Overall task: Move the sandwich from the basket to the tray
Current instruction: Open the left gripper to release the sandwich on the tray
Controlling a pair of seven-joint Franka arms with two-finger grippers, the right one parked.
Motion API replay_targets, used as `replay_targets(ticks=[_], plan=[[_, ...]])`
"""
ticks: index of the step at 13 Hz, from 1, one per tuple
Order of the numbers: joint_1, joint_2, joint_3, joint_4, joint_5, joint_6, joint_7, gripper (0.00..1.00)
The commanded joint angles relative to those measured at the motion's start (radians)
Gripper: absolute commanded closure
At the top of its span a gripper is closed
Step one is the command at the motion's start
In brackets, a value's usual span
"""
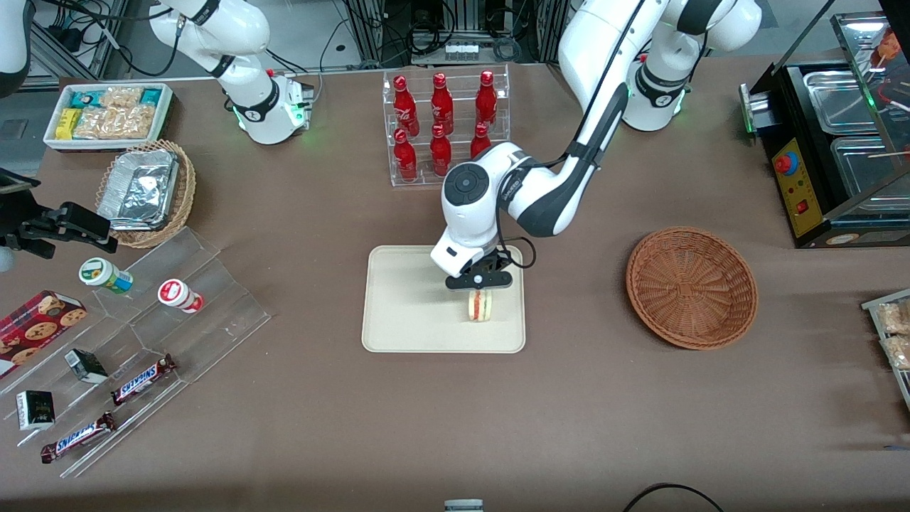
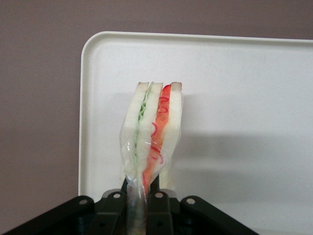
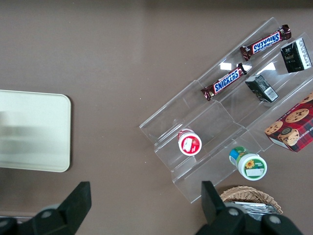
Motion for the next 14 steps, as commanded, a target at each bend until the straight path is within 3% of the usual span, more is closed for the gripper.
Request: replay_targets(ticks=[1, 5, 6, 7, 8, 14], plan=[[-0.011, 0.039, 0.012, 0.027, 0.016, 0.03, -0.04, 0.95], [-0.009, 0.072, 0.015, 0.032, 0.016, 0.049, -0.077, 0.91], [-0.009, 0.072, 0.015, 0.032, 0.017, 0.052, -0.076, 0.66], [-0.007, 0.07, 0.017, 0.032, 0.019, 0.057, -0.067, 0.1], [-0.007, 0.059, 0.017, 0.034, 0.019, 0.052, -0.071, 0.0], [-0.011, -0.227, 0.017, 0.044, 0.019, -0.259, -0.07, 0.0]])
